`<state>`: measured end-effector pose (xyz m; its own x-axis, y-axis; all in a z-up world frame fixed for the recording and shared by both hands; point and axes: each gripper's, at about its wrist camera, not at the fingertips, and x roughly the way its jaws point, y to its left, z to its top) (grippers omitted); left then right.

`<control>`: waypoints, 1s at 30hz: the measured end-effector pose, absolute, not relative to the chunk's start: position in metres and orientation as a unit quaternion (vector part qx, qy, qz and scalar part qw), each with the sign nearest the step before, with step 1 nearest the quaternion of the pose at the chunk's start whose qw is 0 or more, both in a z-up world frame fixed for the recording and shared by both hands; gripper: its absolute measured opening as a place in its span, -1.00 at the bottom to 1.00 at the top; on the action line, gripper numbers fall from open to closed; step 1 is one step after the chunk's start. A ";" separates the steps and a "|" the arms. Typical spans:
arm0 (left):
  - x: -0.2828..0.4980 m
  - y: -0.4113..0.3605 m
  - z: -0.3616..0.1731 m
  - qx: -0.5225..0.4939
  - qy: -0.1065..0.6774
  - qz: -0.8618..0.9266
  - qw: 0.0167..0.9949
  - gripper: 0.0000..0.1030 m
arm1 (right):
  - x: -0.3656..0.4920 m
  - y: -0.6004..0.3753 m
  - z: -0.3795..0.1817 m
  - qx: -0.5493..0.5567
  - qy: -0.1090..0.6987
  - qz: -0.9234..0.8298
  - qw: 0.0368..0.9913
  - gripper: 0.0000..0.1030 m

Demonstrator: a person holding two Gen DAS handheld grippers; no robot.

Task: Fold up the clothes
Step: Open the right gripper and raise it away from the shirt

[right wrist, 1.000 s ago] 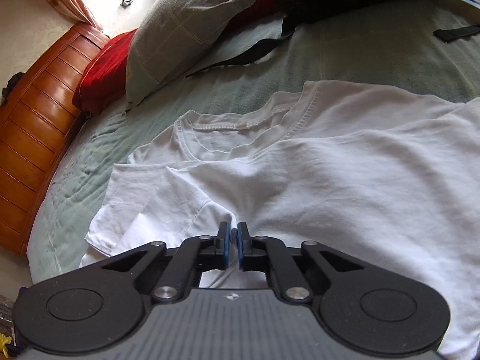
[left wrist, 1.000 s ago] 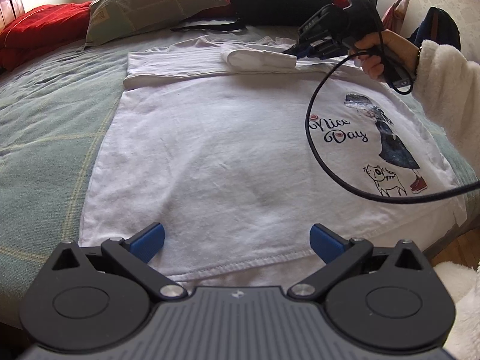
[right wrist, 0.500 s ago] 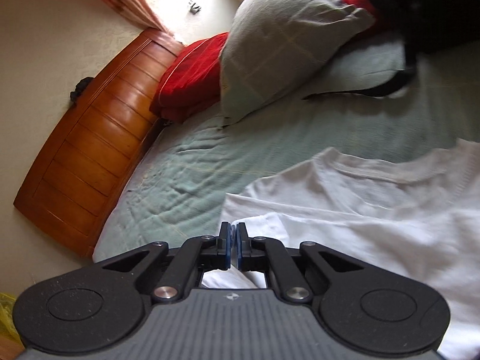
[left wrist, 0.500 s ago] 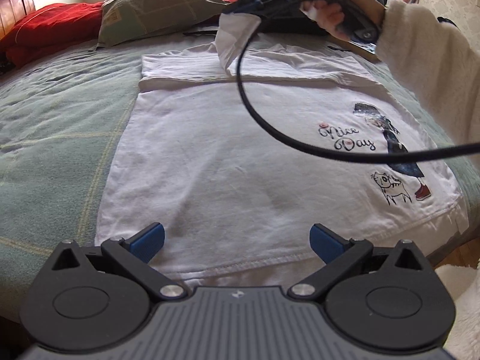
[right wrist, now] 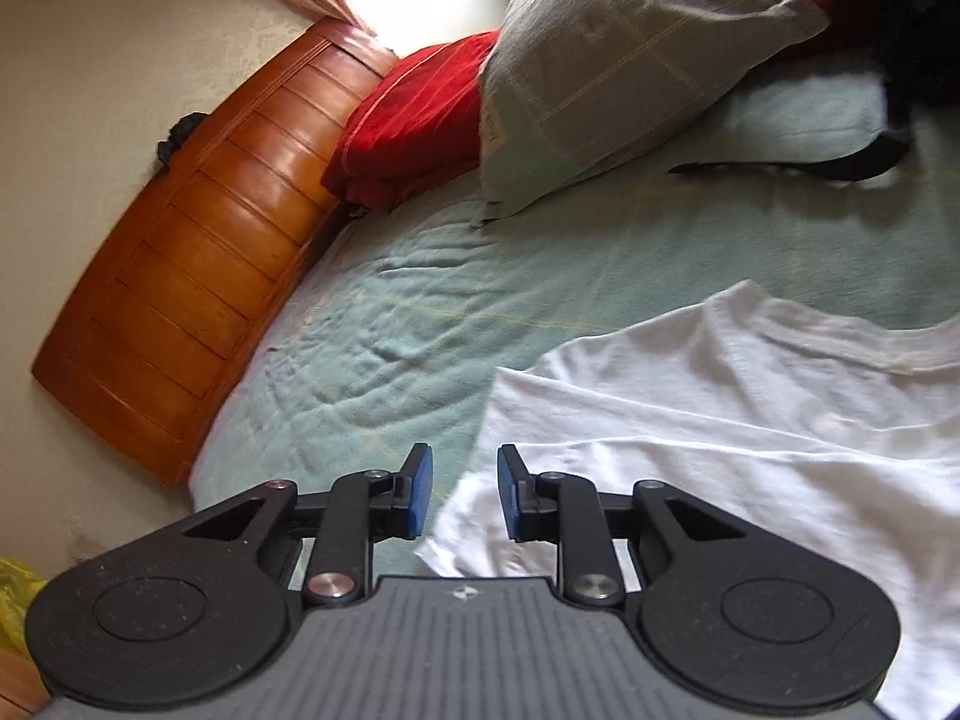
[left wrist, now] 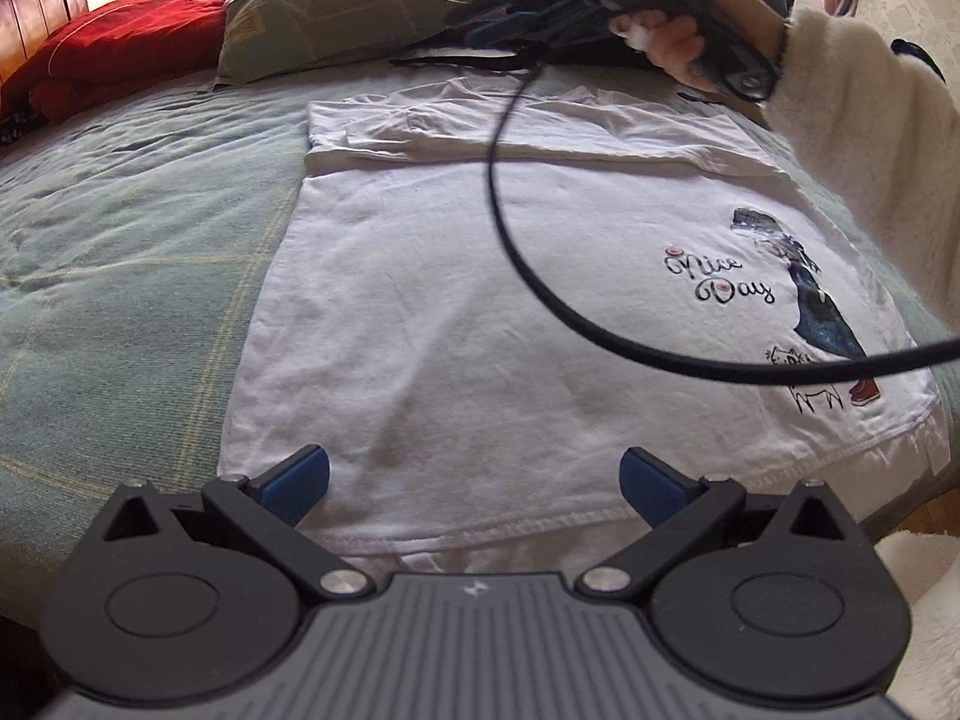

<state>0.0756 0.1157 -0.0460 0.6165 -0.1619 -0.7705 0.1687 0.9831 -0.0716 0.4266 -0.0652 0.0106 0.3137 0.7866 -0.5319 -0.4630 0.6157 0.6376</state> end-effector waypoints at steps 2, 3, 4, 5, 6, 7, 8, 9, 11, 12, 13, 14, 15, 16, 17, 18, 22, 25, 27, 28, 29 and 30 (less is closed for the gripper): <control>0.076 0.115 -0.046 0.006 0.429 -0.094 0.898 0.99 | 0.417 -0.090 0.012 0.170 0.424 0.374 0.807 -0.33; 0.077 0.114 -0.046 0.008 0.430 -0.094 0.898 0.99 | 0.411 -0.105 0.012 0.161 0.420 0.359 0.818 -0.30; 0.078 0.113 -0.045 0.011 0.431 -0.095 0.898 0.99 | 0.405 -0.122 0.011 0.144 0.413 0.340 0.833 -0.28; 0.080 0.111 -0.045 0.015 0.431 -0.095 0.897 0.99 | 0.398 -0.139 0.009 0.124 0.407 0.315 0.848 -0.27; 0.081 0.110 -0.044 0.018 0.431 -0.096 0.897 0.99 | 0.391 -0.156 0.004 0.107 0.406 0.285 0.862 -0.27; 0.082 0.108 -0.043 0.022 0.431 -0.097 0.897 0.99 | 0.384 -0.171 0.000 0.091 0.405 0.255 0.873 -0.27; 0.084 0.106 -0.042 0.026 0.429 -0.100 0.897 0.99 | 0.376 -0.188 -0.007 0.086 0.405 0.233 0.880 -0.27; 0.086 0.103 -0.040 0.030 0.429 -0.102 0.897 0.99 | 0.368 -0.204 -0.015 0.083 0.405 0.212 0.885 -0.27; 0.090 0.097 -0.038 0.038 0.428 -0.106 0.897 0.99 | 0.354 -0.231 -0.034 0.091 0.416 0.187 0.885 -0.28; 0.092 0.094 -0.037 0.042 0.429 -0.107 0.896 0.99 | 0.347 -0.243 -0.042 0.100 0.412 0.192 0.885 -0.29; 0.094 0.090 -0.037 0.046 0.429 -0.108 0.895 0.99 | 0.341 -0.252 -0.044 0.114 0.406 0.200 0.885 -0.29; 0.096 0.087 -0.036 0.050 0.430 -0.108 0.895 0.99 | 0.335 -0.261 -0.045 0.128 0.399 0.209 0.884 -0.29; 0.098 0.084 -0.036 0.054 0.431 -0.109 0.894 0.99 | 0.334 -0.265 -0.042 0.129 0.392 0.206 0.887 -0.29; 0.100 0.080 -0.035 0.058 0.431 -0.110 0.894 0.99 | 0.333 -0.268 -0.038 0.128 0.385 0.203 0.891 -0.28; 0.101 0.077 -0.033 0.060 0.430 -0.112 0.894 0.99 | 0.332 -0.271 -0.033 0.127 0.378 0.200 0.895 -0.27; 0.101 0.074 -0.032 0.062 0.429 -0.113 0.894 0.99 | 0.338 -0.274 -0.029 0.124 0.370 0.197 0.899 -0.28; 0.105 0.063 -0.029 0.064 0.427 -0.115 0.895 0.99 | 0.372 -0.283 -0.021 0.130 0.347 0.201 0.907 -0.28; 0.106 0.059 -0.028 0.062 0.428 -0.113 0.895 0.99 | 0.399 -0.287 -0.036 0.117 0.361 0.167 0.910 -0.29; 0.106 0.059 -0.028 0.060 0.428 -0.114 0.894 0.99 | 0.409 -0.300 -0.047 0.099 0.370 0.123 0.916 -0.41; 0.106 0.059 -0.028 0.059 0.430 -0.116 0.893 0.99 | 0.409 -0.313 -0.050 0.115 0.369 0.115 0.915 -0.64; 0.107 0.060 -0.029 0.058 0.432 -0.117 0.892 0.99 | 0.409 -0.327 -0.053 0.135 0.368 0.108 0.913 -0.67; 0.109 0.059 -0.030 0.060 0.434 -0.115 0.891 0.99 | 0.400 -0.328 -0.048 0.133 0.364 0.114 0.915 -0.64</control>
<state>0.1090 0.0588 -0.0298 0.5966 -0.1521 -0.7880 0.2566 0.9665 0.0077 0.4001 -0.3277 -0.0477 0.7087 0.3056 -0.6359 -0.1123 0.9387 0.3259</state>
